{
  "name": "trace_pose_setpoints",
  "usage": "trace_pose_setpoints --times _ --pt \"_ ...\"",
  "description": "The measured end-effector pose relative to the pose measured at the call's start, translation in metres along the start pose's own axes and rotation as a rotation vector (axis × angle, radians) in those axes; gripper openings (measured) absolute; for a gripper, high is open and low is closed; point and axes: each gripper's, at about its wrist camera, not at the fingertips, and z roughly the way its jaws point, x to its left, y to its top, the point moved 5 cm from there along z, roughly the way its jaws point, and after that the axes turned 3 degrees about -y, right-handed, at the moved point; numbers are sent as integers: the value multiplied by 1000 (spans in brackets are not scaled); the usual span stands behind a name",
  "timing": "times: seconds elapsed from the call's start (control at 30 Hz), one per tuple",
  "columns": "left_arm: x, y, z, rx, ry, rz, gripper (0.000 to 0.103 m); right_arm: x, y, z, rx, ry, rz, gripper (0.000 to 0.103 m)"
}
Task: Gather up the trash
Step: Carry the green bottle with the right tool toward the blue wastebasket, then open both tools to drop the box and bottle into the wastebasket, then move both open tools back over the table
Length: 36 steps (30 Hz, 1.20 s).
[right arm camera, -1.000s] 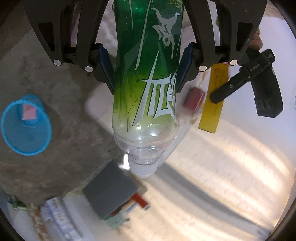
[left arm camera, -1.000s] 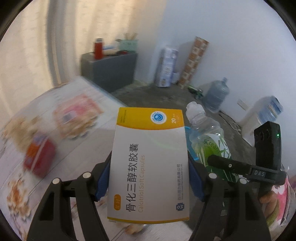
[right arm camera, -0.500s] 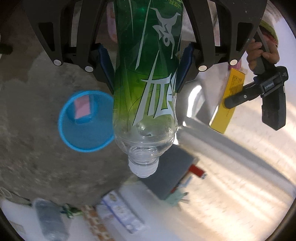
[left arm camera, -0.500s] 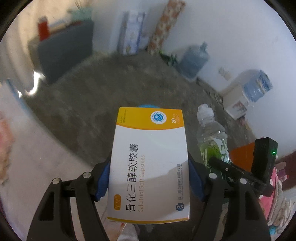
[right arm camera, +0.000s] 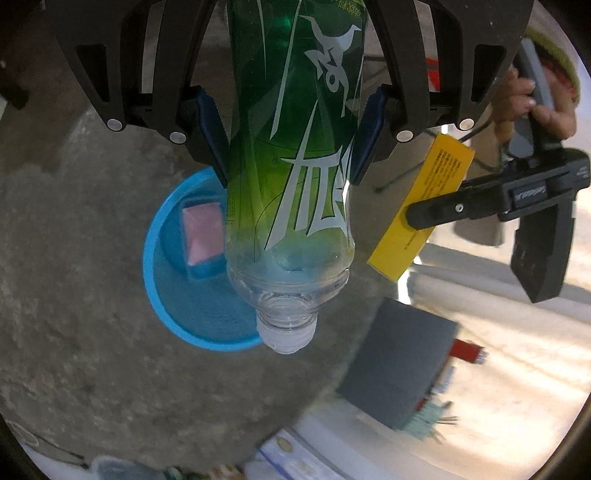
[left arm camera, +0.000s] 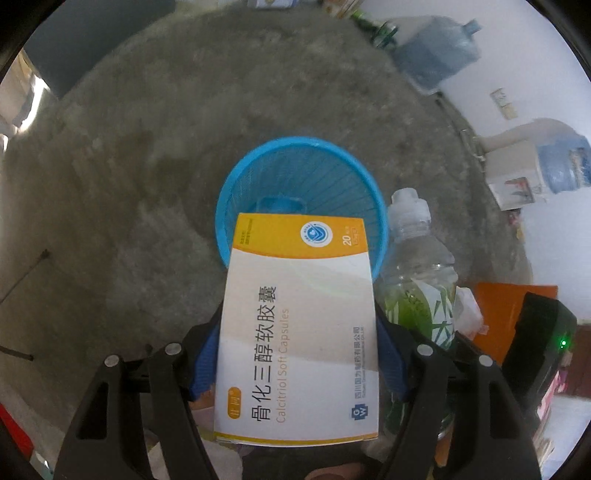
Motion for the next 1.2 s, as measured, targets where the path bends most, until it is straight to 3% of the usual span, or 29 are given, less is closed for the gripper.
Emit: trace_pose_setpoints --times 0.17,0.23,0.27,0.3,0.47,0.57,0.9,1.2 --pt "6 25 38 28 6 -61 70 -7 25 26 39 -39 0 59" --pt "7 35 48 19 22 -73 75 -10 35 35 43 -61 -8 61" --pt "8 38 51 5 27 -81 85 -12 38 40 48 -74 -17 63" --pt "10 42 53 -18 35 -94 86 -13 41 43 51 -94 -24 65" --pt "7 47 55 -54 21 -114 89 -30 49 57 37 -172 -26 73" --pt "7 48 49 -62 21 -97 89 -32 46 50 12 -174 -15 76" --pt "-6 38 14 -104 4 -70 89 -34 35 8 -84 -195 -5 76" --pt "-15 -8 -72 -182 -62 -18 89 -19 11 -53 -184 -161 -8 76"
